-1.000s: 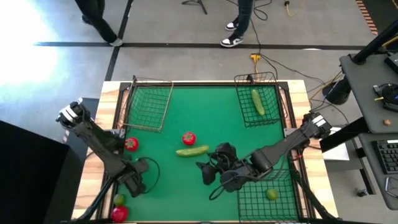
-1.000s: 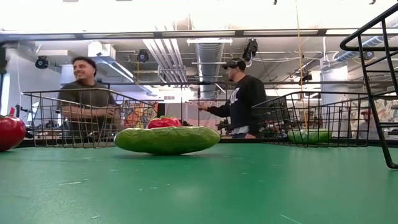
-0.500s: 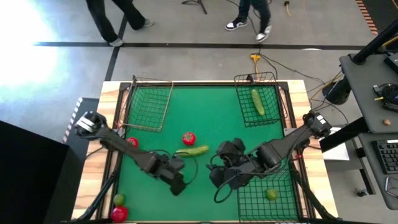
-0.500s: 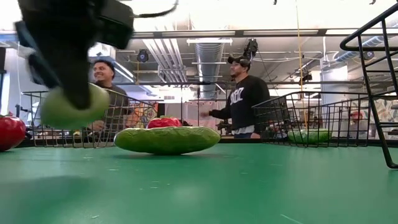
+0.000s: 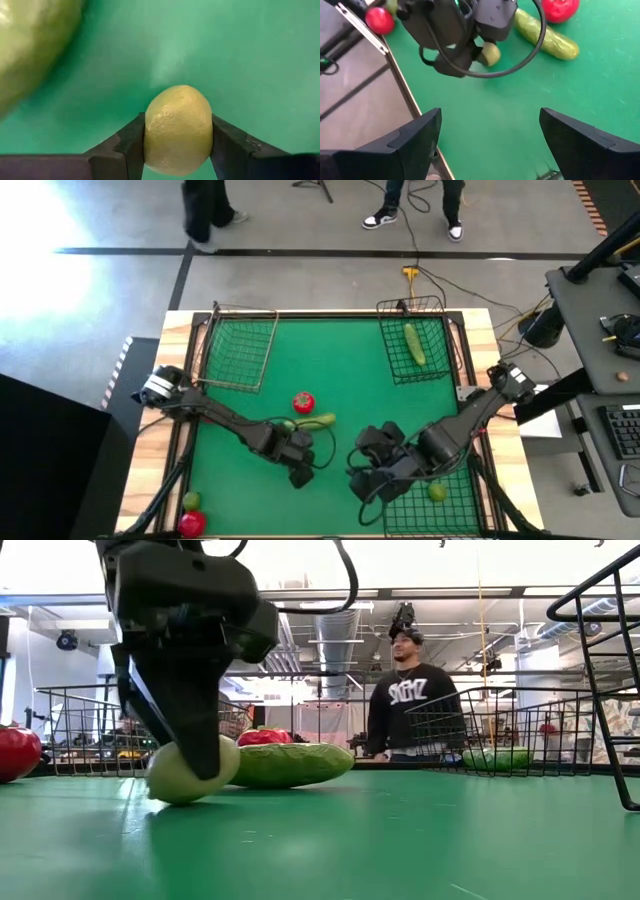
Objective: Sort produce into baskets
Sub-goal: Put the top lime into the bottom right wire basket
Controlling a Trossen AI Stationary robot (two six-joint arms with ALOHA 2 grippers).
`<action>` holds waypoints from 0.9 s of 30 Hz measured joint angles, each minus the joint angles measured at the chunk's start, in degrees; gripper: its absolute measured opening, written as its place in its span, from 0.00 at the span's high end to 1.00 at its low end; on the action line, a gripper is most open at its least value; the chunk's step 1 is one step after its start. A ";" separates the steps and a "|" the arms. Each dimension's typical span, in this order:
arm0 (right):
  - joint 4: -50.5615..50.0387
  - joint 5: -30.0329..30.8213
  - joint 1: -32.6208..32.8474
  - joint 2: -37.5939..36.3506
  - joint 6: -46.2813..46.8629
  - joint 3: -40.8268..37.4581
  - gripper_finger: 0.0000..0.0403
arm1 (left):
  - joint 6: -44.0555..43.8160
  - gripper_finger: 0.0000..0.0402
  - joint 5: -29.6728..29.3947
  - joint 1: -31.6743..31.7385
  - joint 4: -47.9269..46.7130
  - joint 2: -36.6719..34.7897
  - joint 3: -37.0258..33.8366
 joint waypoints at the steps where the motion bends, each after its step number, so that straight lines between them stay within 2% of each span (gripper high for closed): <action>1: 0.34 0.23 0.00 0.00 -0.04 -0.03 0.18 | 0.62 0.58 -0.34 0.06 -0.04 0.00 0.00; 5: 4.02 0.55 -0.07 0.67 -1.58 -1.19 0.18 | 2.28 0.53 -0.64 0.15 0.38 0.00 0.00; 9: 9.16 0.52 -0.28 3.18 -8.26 -1.72 0.18 | 2.94 0.46 -0.68 0.15 0.11 -0.02 -0.04; 14: 11.88 -0.16 -1.15 7.02 -16.95 -0.70 0.18 | 2.67 0.38 -1.05 -0.49 -5.73 -1.42 0.35; 18: 12.13 0.11 -1.93 8.93 -18.50 0.83 0.18 | 2.49 0.33 -4.48 -2.89 -11.28 -4.55 0.61; 27: 17.37 0.06 -3.42 13.19 -25.48 0.93 0.18 | 0.62 0.29 -8.38 -9.20 -13.23 -14.94 -1.63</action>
